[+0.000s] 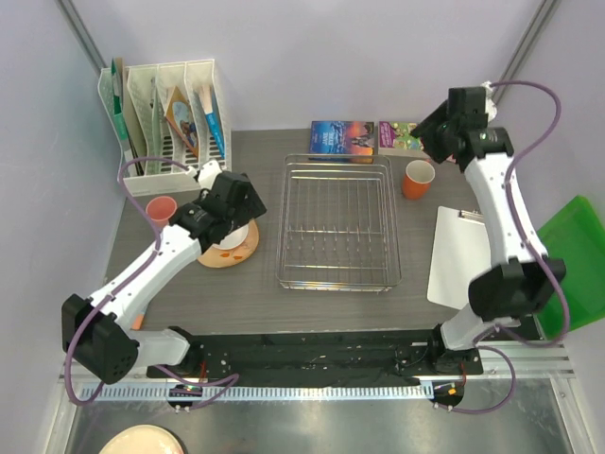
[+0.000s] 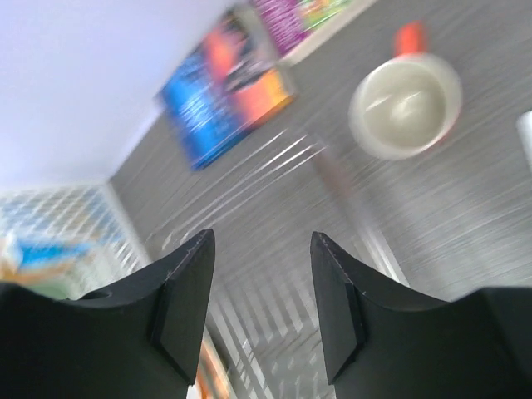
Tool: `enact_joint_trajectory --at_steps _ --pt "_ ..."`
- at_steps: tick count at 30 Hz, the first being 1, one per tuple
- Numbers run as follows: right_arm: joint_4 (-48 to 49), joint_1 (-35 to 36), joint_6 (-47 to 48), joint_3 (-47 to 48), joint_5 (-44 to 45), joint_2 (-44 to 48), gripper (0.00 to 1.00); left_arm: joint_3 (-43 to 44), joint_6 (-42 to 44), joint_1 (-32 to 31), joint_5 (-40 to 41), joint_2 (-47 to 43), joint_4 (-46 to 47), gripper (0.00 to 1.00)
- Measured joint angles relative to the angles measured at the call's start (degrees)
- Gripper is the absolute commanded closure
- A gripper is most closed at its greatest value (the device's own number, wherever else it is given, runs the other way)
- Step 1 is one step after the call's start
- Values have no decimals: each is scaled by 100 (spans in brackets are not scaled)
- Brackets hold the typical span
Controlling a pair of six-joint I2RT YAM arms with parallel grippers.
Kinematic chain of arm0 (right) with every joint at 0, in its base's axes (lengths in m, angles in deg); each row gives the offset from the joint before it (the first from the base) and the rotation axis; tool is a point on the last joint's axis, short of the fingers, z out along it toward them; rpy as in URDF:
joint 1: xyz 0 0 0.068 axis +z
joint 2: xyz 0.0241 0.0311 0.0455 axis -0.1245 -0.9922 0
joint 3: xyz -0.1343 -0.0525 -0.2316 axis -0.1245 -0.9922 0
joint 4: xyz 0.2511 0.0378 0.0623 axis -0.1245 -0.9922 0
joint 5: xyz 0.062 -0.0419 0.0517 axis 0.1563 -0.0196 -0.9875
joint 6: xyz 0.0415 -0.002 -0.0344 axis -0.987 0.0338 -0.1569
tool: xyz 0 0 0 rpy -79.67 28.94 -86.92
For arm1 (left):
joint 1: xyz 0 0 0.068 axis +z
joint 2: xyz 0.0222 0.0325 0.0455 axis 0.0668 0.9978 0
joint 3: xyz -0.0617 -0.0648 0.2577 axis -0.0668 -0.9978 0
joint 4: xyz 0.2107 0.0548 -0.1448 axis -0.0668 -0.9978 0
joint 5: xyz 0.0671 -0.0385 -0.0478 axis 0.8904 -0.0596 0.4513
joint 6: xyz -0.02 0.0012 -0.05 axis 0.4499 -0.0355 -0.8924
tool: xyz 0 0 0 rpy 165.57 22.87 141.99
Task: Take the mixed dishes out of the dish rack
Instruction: Reset both arms
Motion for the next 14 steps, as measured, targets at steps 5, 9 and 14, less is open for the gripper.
enact_joint_trajectory --at_steps 5,9,14 --pt "1423 1316 4 -1615 291 1781 45 26 37 0 -61 120 -26 0" --pt "2662 2439 310 -2787 741 2643 46 146 42 -9 -61 302 -138 0" --pt "3425 3268 608 -4391 1362 3370 46 492 42 -55 4 503 -396 0"
